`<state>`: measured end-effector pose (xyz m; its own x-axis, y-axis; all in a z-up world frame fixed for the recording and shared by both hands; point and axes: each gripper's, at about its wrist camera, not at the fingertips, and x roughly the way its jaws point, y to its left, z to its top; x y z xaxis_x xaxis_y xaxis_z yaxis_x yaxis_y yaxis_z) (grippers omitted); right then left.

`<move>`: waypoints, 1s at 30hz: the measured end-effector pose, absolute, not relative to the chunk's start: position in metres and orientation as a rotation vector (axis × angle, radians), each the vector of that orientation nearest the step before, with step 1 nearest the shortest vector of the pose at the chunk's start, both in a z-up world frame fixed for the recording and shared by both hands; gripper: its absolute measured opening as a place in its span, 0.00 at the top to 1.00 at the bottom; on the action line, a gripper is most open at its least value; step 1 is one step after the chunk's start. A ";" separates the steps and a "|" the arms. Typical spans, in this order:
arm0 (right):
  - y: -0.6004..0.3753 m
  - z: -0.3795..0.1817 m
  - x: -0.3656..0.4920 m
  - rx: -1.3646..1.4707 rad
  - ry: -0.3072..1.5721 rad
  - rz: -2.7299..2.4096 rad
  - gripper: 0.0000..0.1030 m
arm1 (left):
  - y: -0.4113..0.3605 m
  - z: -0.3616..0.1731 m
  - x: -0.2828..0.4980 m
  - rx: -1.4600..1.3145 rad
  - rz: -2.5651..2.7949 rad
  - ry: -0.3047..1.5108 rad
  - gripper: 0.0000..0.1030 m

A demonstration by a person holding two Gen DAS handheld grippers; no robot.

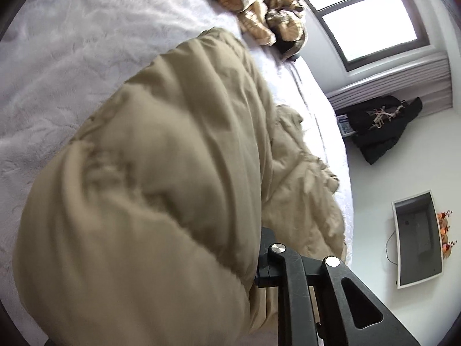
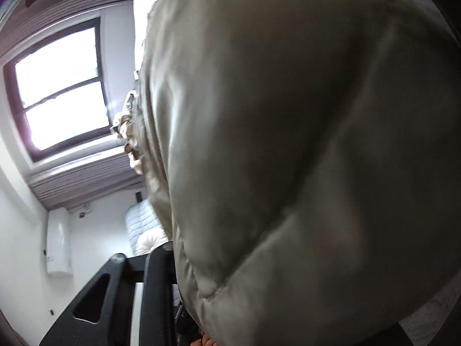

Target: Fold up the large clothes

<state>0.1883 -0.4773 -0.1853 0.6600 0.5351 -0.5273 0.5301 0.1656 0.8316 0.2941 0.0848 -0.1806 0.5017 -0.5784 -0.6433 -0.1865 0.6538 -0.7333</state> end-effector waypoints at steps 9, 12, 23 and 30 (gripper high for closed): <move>-0.475 -0.152 0.170 1.363 0.984 0.117 0.76 | 0.092 -0.142 0.252 -0.832 -0.391 1.027 0.79; -0.472 -0.147 0.147 1.338 1.004 0.122 0.76 | 0.099 -0.141 0.230 -0.811 -0.420 1.076 0.79; -0.445 -0.146 0.022 1.401 1.053 0.068 0.76 | 0.151 -0.153 0.116 -0.727 -0.430 1.295 0.79; -0.446 -0.155 0.018 1.367 1.069 -0.055 0.72 | 0.153 -0.167 0.114 -0.671 -0.430 1.326 0.79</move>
